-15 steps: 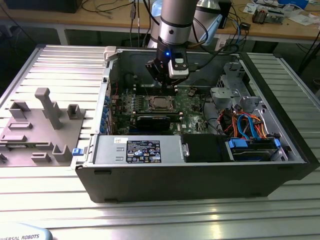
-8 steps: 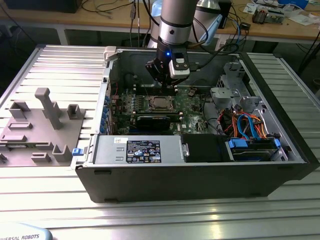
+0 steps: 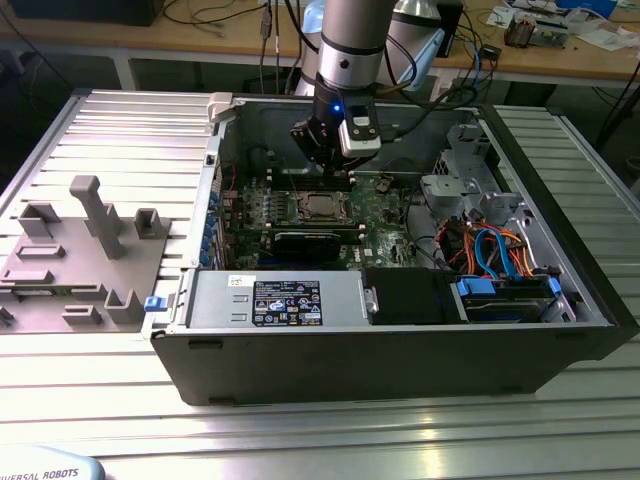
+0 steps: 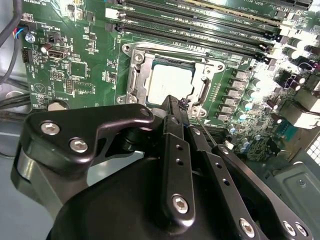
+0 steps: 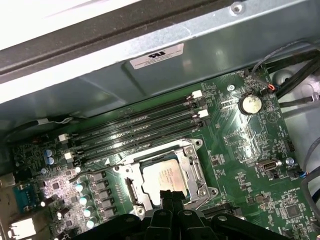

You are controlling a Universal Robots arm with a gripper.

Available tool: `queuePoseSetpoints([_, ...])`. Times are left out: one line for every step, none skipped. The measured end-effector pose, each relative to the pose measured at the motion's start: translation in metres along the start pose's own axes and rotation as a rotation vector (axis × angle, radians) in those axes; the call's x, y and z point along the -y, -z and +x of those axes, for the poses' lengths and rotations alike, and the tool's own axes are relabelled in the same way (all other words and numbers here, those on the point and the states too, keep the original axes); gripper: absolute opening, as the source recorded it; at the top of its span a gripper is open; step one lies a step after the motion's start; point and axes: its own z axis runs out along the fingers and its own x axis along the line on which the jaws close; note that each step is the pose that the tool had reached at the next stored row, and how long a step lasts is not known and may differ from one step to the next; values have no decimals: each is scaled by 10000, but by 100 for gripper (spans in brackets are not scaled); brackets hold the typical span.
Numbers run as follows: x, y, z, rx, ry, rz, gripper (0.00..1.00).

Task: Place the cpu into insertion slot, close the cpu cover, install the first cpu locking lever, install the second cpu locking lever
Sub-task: 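Install the first cpu locking lever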

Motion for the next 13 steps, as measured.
queuePoseSetpoints([0,0,0,-1,43,3,11])
queuePoseSetpoints([0,0,0,-2,107,6,11])
queuePoseSetpoints([0,0,0,-3,153,8,11])
queuePoseSetpoints([0,0,0,-4,203,11,11])
queuePoseSetpoints([0,0,0,-4,243,13,11])
queuePoseSetpoints([0,0,0,-4,277,14,11])
queuePoseSetpoints([0,0,0,-5,313,16,11])
queuePoseSetpoints([0,0,0,-6,374,19,11])
queuePoseSetpoints([0,0,0,-7,418,21,11])
queuePoseSetpoints([0,0,0,-7,453,23,11])
queuePoseSetpoints([0,0,0,-8,499,26,11])
queuePoseSetpoints([0,0,0,-8,539,28,11])
queuePoseSetpoints([0,0,0,-9,579,30,11])
